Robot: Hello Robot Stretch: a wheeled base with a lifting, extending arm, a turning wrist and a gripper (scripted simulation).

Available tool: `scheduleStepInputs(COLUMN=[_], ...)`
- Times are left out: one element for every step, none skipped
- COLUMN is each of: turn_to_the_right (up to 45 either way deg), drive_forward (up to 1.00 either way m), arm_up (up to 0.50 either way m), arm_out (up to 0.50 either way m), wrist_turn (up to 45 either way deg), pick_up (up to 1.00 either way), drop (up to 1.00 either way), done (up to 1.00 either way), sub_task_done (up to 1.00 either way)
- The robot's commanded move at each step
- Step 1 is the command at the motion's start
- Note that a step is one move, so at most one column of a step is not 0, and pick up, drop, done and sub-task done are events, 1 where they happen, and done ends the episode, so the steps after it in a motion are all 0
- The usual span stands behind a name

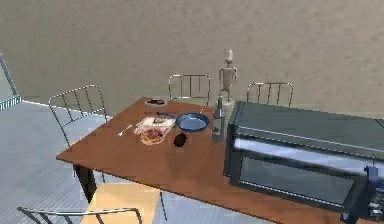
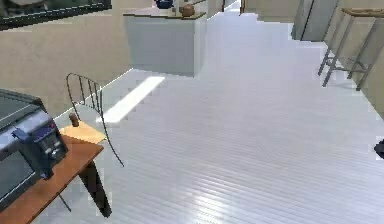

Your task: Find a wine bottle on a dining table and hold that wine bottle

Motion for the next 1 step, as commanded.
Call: scheduleStepInputs(turn_to_the_right=[30.0], drive_forward=[0.0], arm_up=[0.0], arm_out=[0.0], wrist_turn=[0.0], pick_up=[0.0], drop=[0.0], done=[0.0], sub_task_done=[0.0])
